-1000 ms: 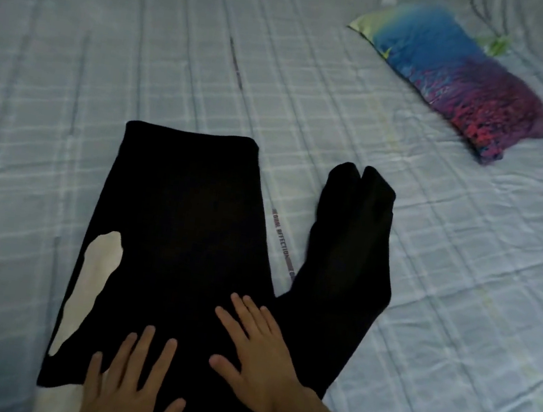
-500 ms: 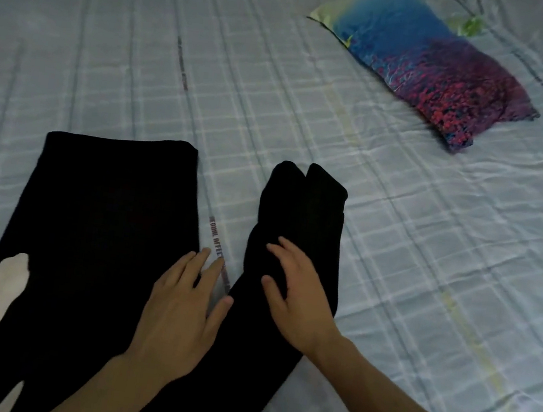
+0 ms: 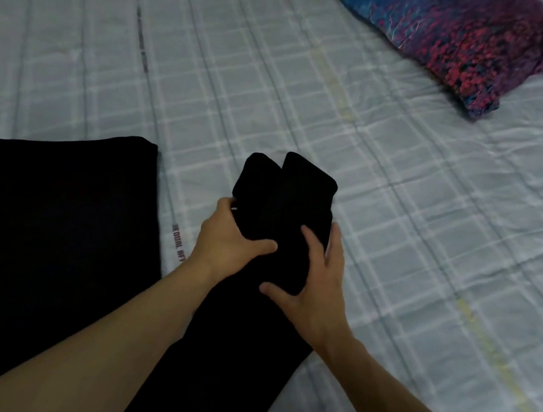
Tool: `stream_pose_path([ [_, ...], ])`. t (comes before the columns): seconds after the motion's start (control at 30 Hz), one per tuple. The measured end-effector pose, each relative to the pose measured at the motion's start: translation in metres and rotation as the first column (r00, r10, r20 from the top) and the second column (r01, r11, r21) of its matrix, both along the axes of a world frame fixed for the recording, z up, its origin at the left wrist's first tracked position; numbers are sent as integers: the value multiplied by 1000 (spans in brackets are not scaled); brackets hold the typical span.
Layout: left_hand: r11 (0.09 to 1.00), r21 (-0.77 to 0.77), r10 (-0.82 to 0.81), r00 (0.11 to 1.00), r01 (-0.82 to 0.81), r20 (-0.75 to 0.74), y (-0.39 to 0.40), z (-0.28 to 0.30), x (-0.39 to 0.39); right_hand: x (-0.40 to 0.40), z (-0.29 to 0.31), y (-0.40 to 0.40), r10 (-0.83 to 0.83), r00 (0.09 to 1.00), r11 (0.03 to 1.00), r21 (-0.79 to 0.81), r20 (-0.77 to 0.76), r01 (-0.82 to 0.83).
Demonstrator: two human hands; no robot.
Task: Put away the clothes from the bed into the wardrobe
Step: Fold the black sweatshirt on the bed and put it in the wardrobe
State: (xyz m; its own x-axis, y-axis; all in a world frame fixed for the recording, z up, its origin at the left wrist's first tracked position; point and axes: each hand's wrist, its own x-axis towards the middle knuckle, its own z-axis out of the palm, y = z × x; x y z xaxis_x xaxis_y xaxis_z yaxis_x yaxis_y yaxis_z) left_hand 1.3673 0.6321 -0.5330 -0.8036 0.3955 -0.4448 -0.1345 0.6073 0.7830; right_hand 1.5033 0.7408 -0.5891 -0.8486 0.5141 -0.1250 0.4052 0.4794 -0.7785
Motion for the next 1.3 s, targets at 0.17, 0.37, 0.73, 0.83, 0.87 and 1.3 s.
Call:
stream_pose_path([
  [0.17, 990, 133, 11, 964, -48, 264, 17, 10, -13, -5, 6, 20, -298, 952, 884, -398, -71, 247],
  [0.37, 858, 484, -259, 672, -170, 694, 17, 39, -16, 1, 43, 61, -278, 960, 175, -980, 41, 93],
  [0.73, 972, 220, -130, 965, 80, 226, 57, 51, 6, 35, 80, 75, -552, 833, 279, -950, -40, 139],
  [0.83, 967, 196, -184, 978, 162, 95, 59, 44, 13, 51, 86, 78, -650, 754, 446, -851, -94, 278],
  [0.87, 979, 92, -178, 983, 181, -39, 59, 38, 15, 55, 81, 79, -676, 733, 491, -790, -80, 367],
  [1.3, 645, -484, -762, 451, 591, -465, 2, -34, 127, 94, 27, 85, -647, 757, 458, -748, 90, 481],
])
